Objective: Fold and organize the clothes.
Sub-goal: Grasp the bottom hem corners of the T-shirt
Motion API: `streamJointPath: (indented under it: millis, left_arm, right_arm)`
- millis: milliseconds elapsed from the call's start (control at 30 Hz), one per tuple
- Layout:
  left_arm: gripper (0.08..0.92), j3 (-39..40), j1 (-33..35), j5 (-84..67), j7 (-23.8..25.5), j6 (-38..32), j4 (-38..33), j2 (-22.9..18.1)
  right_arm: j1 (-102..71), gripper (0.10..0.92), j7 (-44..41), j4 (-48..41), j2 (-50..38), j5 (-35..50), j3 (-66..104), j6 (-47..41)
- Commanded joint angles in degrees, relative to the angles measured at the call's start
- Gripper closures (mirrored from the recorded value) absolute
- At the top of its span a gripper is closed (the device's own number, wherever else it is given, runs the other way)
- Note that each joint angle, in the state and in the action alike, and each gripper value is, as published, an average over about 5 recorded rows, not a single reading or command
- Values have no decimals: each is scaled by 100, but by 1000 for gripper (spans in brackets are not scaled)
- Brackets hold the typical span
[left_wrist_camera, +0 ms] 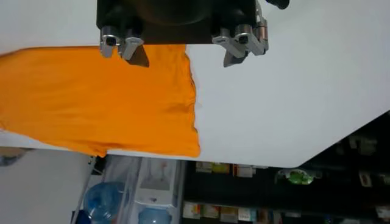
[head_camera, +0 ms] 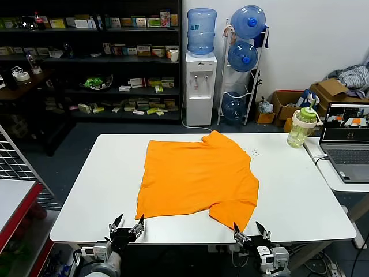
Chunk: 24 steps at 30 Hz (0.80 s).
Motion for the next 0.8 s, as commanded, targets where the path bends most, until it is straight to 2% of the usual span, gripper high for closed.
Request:
streamJointPath:
  millis: [33, 133, 233, 800]
  left_arm:
    - [177, 201, -306, -29, -104, 224, 230, -16]
    - [177, 248, -289, -23, -152, 250, 234, -18]
    - [212, 280, -286, -20, -174, 262, 243, -10]
    - [701, 311, -256, -16, -215, 245, 178, -21]
  right_arm:
    - [275, 232, 112, -253, 15, 4, -108, -103]
    - [260, 310, 93, -259, 16, -32, -115, -78]
    - [217, 397, 75, -236, 11, -84, -113, -54]
    - [-49, 873, 74, 13, -42, -85, -69, 93]
